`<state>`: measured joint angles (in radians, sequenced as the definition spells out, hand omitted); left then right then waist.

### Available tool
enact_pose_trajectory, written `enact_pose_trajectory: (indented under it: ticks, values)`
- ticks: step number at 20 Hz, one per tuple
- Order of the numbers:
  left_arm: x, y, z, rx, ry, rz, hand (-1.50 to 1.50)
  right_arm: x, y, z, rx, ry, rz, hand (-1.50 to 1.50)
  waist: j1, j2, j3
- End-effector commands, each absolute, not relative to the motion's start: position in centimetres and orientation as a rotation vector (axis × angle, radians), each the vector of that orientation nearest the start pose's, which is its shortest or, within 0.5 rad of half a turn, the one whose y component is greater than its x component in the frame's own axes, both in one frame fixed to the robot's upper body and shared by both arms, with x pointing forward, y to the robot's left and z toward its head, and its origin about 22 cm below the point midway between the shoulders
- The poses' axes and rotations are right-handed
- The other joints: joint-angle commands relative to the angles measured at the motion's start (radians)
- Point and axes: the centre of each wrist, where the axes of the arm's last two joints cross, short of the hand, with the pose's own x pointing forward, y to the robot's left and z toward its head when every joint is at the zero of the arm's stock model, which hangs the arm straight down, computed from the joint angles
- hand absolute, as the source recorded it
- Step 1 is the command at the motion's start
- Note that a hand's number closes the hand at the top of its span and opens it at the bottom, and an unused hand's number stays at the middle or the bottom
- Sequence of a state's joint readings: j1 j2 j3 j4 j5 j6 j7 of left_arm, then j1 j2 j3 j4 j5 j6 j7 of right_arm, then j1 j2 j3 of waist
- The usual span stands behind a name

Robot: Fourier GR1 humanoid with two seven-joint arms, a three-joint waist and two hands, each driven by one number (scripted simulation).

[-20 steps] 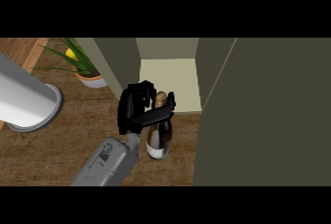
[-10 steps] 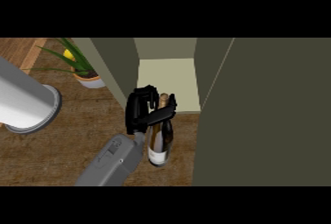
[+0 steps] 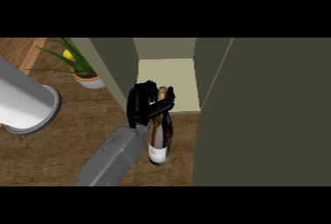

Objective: Pick up the wine, place it into the cabinet and close the cabinet

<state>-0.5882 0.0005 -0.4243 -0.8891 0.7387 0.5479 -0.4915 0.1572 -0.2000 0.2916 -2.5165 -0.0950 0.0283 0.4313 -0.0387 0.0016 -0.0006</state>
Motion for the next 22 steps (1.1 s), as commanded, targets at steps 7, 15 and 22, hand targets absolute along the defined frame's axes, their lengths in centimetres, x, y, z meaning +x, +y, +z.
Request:
enact_pose_trajectory:
  ticks: [7,15,22]
  values:
    - [36.5,9.0,-1.4,-0.097,-1.584,0.324,1.5,8.6,-21.8,20.1,0.35,-1.926,0.325,-1.5,-0.007,0.002,0.001]
    - [39.2,8.3,1.2,-0.085,-1.602,0.355,1.5,9.9,-21.8,19.3,0.351,-1.914,0.304,-1.5,-0.003,0.005,0.001]
    - [41.8,8.7,3.8,0.062,-1.637,0.288,1.5,10.1,-21.5,19.1,0.357,-1.927,0.285,-1.5,0.002,0.004,0.001]
